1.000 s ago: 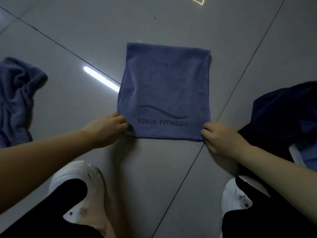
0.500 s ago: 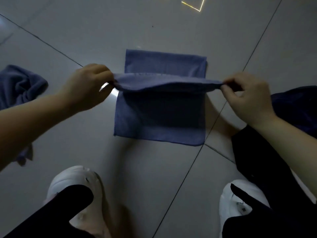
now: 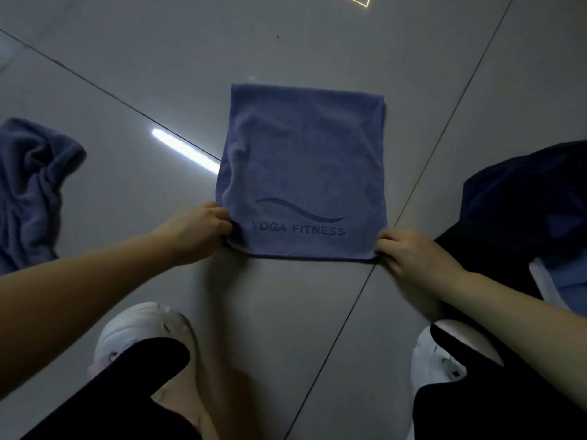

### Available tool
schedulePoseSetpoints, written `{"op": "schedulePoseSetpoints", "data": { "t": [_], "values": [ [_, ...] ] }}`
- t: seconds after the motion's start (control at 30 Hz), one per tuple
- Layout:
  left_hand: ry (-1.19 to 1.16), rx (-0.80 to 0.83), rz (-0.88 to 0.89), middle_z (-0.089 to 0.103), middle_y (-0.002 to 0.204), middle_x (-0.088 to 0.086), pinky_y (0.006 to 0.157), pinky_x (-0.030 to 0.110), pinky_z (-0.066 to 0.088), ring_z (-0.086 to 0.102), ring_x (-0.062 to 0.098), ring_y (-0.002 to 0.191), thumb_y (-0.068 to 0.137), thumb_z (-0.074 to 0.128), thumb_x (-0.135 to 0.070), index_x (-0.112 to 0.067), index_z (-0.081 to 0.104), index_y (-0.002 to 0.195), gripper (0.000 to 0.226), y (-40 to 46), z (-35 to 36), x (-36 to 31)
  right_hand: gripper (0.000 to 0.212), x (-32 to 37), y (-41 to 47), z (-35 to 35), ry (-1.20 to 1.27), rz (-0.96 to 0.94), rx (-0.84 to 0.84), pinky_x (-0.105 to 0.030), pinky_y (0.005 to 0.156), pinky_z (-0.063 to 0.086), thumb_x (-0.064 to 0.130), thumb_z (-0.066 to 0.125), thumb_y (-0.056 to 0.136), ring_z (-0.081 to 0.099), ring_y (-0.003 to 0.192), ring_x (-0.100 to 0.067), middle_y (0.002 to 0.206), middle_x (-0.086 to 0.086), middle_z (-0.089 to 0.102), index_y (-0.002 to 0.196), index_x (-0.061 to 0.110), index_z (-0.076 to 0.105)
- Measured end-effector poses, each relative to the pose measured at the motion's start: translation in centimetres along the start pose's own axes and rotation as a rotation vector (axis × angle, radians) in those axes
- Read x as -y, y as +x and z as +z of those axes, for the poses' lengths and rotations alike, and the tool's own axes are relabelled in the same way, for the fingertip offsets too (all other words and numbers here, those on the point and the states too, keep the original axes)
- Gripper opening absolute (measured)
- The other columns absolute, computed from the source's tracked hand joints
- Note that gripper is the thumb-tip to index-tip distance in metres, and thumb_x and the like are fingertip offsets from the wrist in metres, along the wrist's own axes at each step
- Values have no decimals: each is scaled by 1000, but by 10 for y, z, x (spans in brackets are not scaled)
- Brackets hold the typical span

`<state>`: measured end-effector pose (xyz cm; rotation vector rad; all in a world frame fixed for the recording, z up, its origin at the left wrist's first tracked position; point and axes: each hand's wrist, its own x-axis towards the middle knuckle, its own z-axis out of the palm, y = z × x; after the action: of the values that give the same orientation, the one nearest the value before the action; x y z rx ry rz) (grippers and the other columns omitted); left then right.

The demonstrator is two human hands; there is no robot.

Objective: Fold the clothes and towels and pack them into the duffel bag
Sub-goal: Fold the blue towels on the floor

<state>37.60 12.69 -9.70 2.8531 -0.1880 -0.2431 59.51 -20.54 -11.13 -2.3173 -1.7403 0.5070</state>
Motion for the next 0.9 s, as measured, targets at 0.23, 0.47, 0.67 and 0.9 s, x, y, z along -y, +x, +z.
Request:
{"op": "schedulePoseSetpoints", "data": {
  "t": [0.23, 0.47, 0.67, 0.9],
  "values": [
    [51, -169, -7, 68, 82, 19, 62, 47, 58, 66, 39, 72, 76, 72, -3, -2, 73, 80, 4, -9, -28, 11, 9, 16, 13, -40, 25, 77, -258, -29, 55, 42, 9, 56, 80, 55, 72, -28, 84, -11, 62, 79, 4, 64],
    [25, -119, -3, 67, 82, 17, 62, 45, 59, 66, 37, 74, 78, 73, -11, -3, 75, 80, 8, -28, -7, 7, 7, 10, 6, -21, -53, 26, -97, -31, 55, 45, 6, 69, 80, 58, 75, -31, 90, -12, 61, 86, 4, 67],
    [0, -60, -64, 68, 82, 16, 61, 42, 59, 66, 36, 69, 81, 70, -18, -4, 74, 84, 16, -28, 10, 0, 17, 7, 7, -8, -144, -23, 17, -34, 56, 43, 16, 75, 74, 55, 69, -29, 85, -9, 58, 80, 9, 61],
    [163, 92, -49, 65, 79, 17, 48, 38, 56, 64, 36, 63, 61, 84, -7, -5, 71, 80, 23, -25, 6, -2, 21, 15, 14, 1, -314, -73, -10, -29, 44, 37, 4, 78, 61, 52, 53, -29, 68, -10, 54, 67, 7, 58]
  ]
}}
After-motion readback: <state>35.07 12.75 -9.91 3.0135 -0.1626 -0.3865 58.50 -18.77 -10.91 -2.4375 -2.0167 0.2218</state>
